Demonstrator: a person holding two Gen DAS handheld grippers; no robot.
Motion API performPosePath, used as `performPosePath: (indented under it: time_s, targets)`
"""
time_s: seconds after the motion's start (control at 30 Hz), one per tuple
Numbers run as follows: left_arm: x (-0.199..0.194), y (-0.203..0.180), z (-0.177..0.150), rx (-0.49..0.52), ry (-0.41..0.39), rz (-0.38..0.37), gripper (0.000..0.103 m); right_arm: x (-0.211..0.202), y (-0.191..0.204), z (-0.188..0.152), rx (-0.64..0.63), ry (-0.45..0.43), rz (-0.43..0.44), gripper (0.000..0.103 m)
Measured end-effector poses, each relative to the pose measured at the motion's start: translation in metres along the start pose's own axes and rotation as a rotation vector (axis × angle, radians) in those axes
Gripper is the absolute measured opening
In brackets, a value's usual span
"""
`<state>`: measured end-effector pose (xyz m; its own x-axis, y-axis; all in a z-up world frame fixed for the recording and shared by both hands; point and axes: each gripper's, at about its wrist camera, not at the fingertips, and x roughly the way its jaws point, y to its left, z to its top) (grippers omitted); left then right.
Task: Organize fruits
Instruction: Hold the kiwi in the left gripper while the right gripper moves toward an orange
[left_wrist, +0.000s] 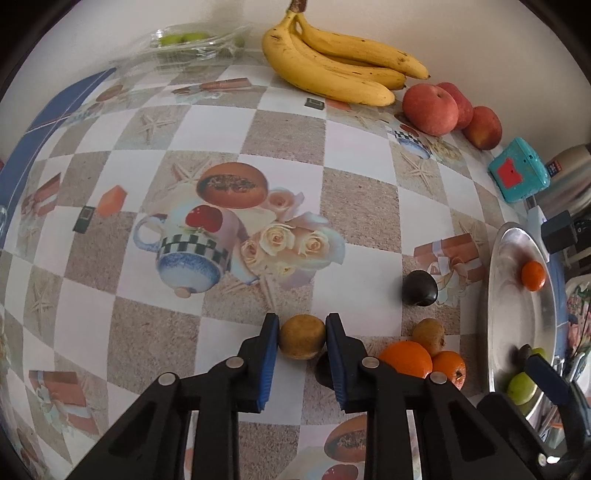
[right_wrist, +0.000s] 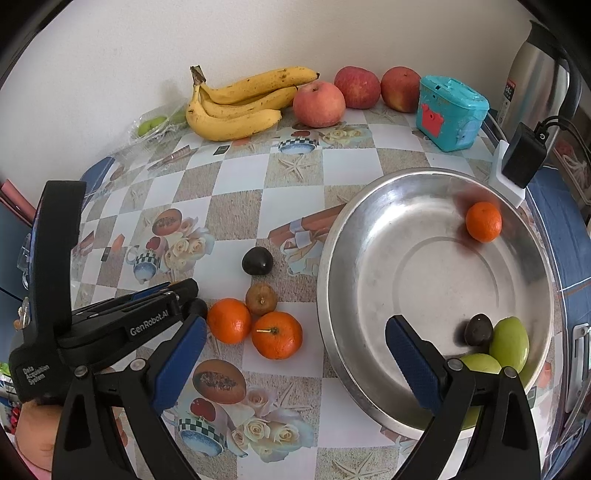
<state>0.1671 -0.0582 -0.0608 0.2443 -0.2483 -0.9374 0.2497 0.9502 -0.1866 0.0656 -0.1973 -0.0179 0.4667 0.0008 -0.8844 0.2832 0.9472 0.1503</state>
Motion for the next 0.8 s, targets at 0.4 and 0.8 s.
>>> performPosePath:
  time_s: [0.4, 0.8]
  targets:
    - [-0.027, 0.015, -0.002, -0.061, -0.020, -0.019, 0.027, 0.017, 0.003, -0.003, 0.012, 0.064, 0.059, 0.098]
    - [-0.014, 0.013, -0.004, -0.049, 0.022, -0.081, 0.028, 0.020, 0.010, -0.004, 0.006, 0.080, 0.046, 0.098]
